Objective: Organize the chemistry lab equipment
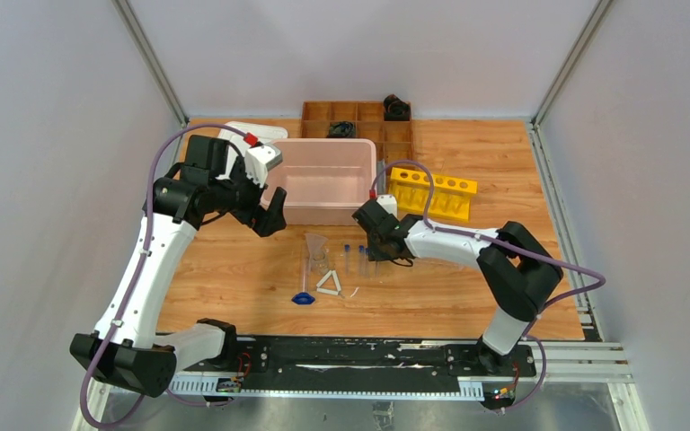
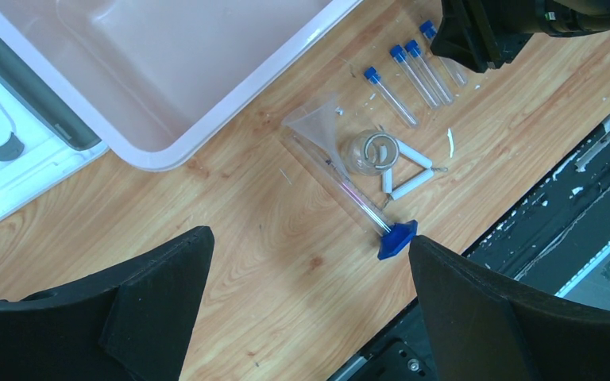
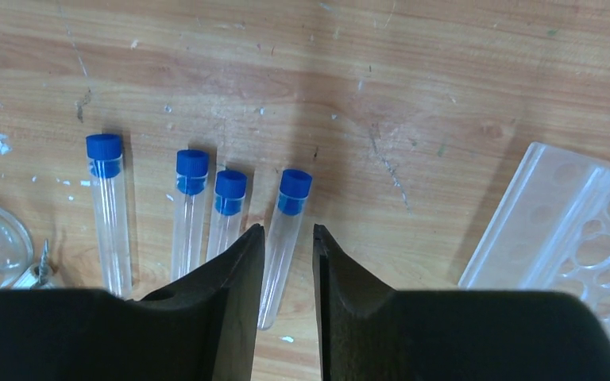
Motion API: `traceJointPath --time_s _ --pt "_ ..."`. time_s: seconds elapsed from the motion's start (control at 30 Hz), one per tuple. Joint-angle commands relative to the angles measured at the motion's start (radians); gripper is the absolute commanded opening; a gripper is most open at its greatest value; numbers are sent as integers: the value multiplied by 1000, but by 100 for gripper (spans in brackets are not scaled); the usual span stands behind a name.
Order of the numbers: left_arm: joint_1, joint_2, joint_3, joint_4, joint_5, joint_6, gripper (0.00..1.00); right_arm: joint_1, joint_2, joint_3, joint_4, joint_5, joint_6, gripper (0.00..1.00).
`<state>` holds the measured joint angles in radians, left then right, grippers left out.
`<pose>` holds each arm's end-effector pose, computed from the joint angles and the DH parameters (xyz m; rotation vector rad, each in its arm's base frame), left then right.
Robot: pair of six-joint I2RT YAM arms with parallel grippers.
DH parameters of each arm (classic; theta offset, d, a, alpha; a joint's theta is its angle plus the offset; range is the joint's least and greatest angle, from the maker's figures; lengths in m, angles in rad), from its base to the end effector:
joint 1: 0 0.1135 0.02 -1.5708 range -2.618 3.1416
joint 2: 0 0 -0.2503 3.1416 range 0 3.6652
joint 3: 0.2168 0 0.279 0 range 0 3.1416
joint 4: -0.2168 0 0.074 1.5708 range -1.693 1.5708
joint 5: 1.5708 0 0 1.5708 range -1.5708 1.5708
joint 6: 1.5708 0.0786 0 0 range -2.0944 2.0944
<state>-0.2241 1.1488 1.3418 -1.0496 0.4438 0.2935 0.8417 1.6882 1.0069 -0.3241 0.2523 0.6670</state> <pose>0.2541 -0.0925 0.3434 0.7993 2.2398 -0.5037 0.2672 0.2697 0.1103 -0.1288 2.5472 0.2714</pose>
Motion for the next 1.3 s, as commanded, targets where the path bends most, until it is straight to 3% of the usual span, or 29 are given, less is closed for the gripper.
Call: traceJointPath --time_s 0.0,0.43,0.7,0.97,1.07,1.27 --pt "-3 -12 15 5 7 -7 100 13 34 -7 1 59 12 33" --pt "-3 0 32 5 11 -23 100 53 -73 -181 196 174 6 35" --pt "-3 -6 42 5 15 -25 100 77 -66 -205 193 180 39 25" --pt "-3 -13 52 5 33 -43 100 76 -93 -263 181 173 87 10" --pt "-3 -15 67 6 32 -42 100 71 -161 -266 159 179 87 0" --pt "-3 -22 144 7 8 -34 100 69 -387 -212 114 135 49 0"
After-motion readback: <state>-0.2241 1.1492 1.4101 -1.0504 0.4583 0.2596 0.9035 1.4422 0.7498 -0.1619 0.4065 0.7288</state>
